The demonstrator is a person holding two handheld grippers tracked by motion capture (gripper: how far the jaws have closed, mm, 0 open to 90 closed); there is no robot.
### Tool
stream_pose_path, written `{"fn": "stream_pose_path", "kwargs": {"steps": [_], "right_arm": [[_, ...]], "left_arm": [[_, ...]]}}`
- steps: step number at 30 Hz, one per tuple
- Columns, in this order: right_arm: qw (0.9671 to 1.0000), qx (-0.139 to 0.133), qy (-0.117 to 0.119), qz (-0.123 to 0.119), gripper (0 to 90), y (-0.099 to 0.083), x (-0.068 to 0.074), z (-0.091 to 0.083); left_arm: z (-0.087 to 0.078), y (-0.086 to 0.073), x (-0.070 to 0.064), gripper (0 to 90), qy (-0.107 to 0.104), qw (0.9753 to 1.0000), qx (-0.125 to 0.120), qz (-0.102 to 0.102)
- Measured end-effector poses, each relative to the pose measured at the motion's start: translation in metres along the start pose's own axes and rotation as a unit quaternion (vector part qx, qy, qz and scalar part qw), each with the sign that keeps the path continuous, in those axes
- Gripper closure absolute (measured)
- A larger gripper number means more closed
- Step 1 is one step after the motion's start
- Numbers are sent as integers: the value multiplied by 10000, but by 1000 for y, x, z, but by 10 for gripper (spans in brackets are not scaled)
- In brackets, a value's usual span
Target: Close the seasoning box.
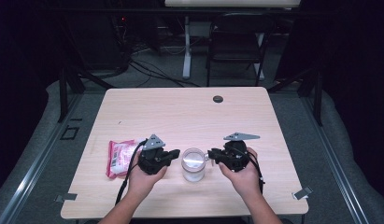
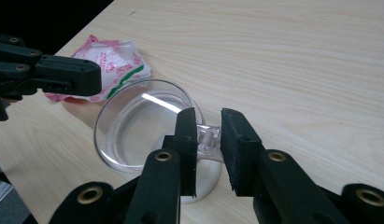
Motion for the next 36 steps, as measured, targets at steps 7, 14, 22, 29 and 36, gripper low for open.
{"fn": "stream_pose_path", "kwargs": {"steps": [7, 14, 22, 29, 36], "right_arm": [[9998, 22, 54, 163, 770, -3, -6, 8], [9998, -12, 96, 183, 807, -5, -6, 13], [9998, -80, 61, 170, 859, -4, -6, 12], [9998, -103, 58, 159, 862, -4, -6, 12], [9997, -127, 80, 180, 859, -5, -6, 12]], "left_arm": [[5, -12, 0, 896, -25, 9998, 182, 48], [14, -20, -4, 899, -3, 9993, 362, 131], [8, -23, -9, 900, -149, 9991, 358, 173], [10, -30, -12, 896, -219, 9979, 538, 283], [12, -33, -12, 894, -345, 9973, 554, 334]]}}
Point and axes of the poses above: each handheld gripper's, and its own axes: z roughly forward along the jaws, y roughly out of its top, x roughly to its left, the point moved 9 cm from there along z, roughly forward along the jaws, and after that the axes turned 7 degrees about z, right-handed, at the moved point
